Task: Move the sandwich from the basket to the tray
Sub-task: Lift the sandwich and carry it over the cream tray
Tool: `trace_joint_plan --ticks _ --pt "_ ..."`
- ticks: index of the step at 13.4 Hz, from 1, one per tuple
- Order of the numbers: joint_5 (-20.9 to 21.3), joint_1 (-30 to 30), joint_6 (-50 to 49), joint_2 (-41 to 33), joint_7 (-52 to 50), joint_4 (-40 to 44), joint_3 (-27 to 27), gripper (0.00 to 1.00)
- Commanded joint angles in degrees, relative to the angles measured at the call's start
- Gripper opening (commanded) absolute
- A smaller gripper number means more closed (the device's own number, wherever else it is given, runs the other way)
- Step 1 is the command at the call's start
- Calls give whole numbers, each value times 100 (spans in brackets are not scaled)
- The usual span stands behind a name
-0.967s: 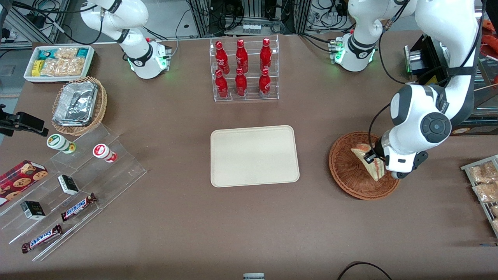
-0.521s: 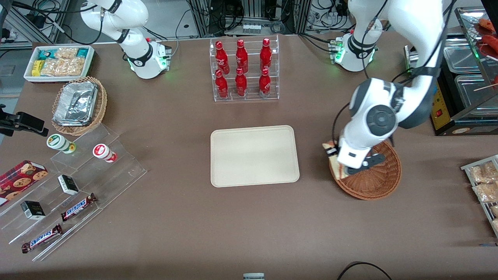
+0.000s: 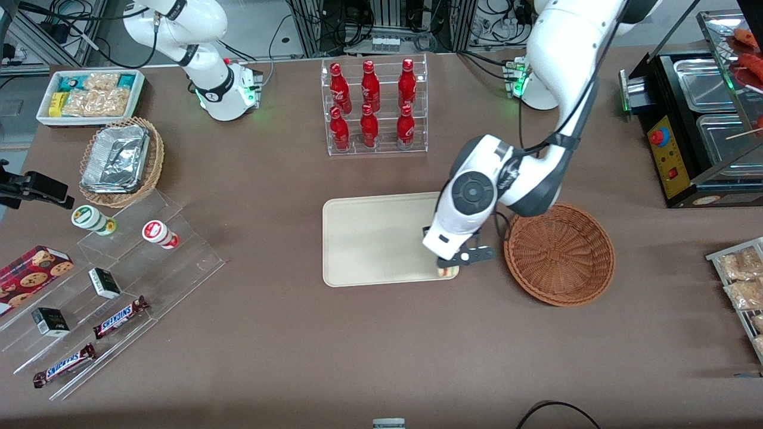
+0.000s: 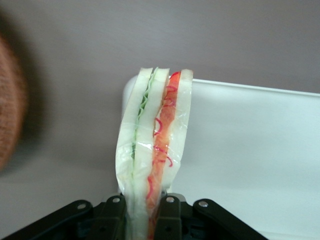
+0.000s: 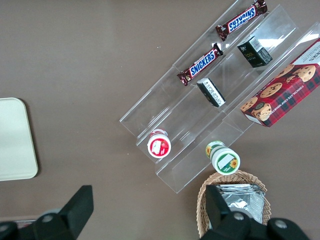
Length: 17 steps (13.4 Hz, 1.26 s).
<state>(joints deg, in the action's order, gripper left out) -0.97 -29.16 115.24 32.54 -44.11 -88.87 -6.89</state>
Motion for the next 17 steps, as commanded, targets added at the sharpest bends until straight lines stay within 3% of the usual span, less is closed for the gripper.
trace_joint_plan --ticks 1,6,17 --pt "-96 -449 -99 594 -395 860 83 0" --pt "-70 -925 -90 1246 -933 1574 91 0" --pt "-34 -1109 -107 1510 -1372 1584 83 0"
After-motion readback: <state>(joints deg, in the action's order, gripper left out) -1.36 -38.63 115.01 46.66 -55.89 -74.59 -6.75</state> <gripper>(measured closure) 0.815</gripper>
